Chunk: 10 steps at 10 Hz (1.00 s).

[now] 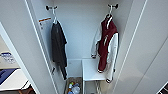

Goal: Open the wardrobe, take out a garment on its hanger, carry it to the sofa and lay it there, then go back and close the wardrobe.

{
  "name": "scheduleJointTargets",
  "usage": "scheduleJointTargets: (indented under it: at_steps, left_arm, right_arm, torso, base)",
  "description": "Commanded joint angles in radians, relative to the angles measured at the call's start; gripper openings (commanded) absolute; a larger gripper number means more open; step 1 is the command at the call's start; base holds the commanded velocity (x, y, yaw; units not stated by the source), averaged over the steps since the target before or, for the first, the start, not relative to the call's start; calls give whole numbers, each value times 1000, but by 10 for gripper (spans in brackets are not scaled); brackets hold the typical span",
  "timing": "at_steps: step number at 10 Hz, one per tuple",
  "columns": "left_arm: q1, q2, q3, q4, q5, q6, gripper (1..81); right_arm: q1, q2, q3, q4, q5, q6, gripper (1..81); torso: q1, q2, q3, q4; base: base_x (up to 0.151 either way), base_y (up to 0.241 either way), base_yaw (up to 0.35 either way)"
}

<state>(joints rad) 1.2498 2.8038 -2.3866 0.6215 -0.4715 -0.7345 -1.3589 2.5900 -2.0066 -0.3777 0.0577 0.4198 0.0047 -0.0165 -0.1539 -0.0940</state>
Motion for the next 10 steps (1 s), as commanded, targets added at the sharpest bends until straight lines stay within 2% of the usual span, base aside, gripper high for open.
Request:
scheduleJointTargets:
  at_steps: [1,3,4,7,10]
  left_arm:
    - [-123,25,-48,-214,11,-39,811]
    - [-126,30,-88,-542,-93,-45,811]
    - [-115,16,-100,-676,-104,-43,811]
    - [-69,7,-224,-857,-114,-45,811]
    - [-17,1,-372,-948,-113,-59,811]
  right_arm:
    - [-19,63,-70,2,57,1,811]
    - [-13,64,-64,2,56,-1,811]
    - [-10,66,-61,2,53,-1,811]
    - [-10,72,-69,0,48,-2,811]
    - [-13,77,-72,-1,48,-9,811]
  torso:
    - [0,0,0,0]
    - [0,0,0,0]
    - [0,0,0,0]
    - [0,0,0,0]
    - [0,0,0,0]
  base:
    - [0,0,0]
    - [0,0,0]
    - [0,0,0]
    - [0,0,0]
    - [0,0,0]
